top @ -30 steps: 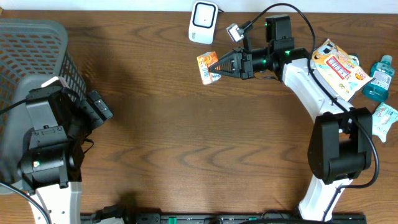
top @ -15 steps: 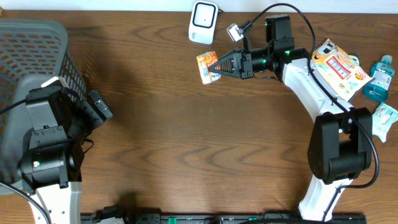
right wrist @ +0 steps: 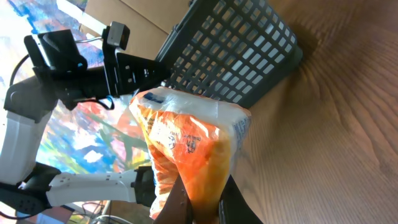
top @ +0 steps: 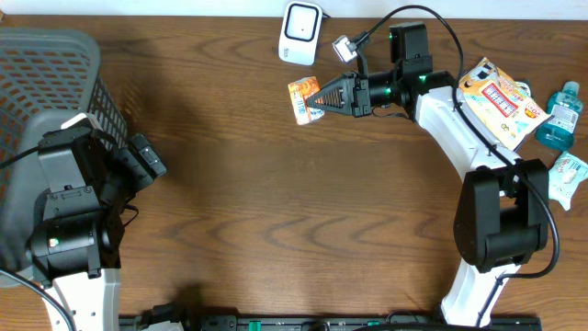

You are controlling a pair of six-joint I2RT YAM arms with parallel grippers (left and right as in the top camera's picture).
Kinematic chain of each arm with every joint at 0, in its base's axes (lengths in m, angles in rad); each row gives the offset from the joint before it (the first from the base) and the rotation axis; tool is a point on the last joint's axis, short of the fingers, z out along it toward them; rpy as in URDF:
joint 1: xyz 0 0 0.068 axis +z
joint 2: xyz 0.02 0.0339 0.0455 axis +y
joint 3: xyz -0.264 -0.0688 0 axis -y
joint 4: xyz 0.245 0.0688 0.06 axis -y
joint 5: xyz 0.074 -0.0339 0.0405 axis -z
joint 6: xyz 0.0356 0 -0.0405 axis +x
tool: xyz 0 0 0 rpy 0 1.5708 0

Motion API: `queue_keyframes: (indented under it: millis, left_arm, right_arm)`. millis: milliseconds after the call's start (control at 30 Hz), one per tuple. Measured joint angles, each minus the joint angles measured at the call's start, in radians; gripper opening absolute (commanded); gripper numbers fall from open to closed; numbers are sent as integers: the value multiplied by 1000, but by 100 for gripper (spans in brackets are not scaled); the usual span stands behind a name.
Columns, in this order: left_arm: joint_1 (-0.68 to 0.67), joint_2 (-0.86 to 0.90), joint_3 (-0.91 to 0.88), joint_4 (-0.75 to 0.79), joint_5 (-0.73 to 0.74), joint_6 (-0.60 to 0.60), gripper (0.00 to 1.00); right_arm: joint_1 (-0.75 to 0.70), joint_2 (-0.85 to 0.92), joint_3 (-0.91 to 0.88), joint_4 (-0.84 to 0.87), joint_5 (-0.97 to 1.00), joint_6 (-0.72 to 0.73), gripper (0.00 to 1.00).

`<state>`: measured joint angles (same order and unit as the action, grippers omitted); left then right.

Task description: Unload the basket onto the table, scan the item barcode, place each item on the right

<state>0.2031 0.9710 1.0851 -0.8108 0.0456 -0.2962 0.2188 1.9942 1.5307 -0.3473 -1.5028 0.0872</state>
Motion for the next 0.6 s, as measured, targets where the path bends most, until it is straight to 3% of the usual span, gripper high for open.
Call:
queue_keyframes:
  millis: [600]
  left_arm:
    - [0,0,0,0,0,0,98]
  right_arm:
    - [-19,0,0,0,0,0,1]
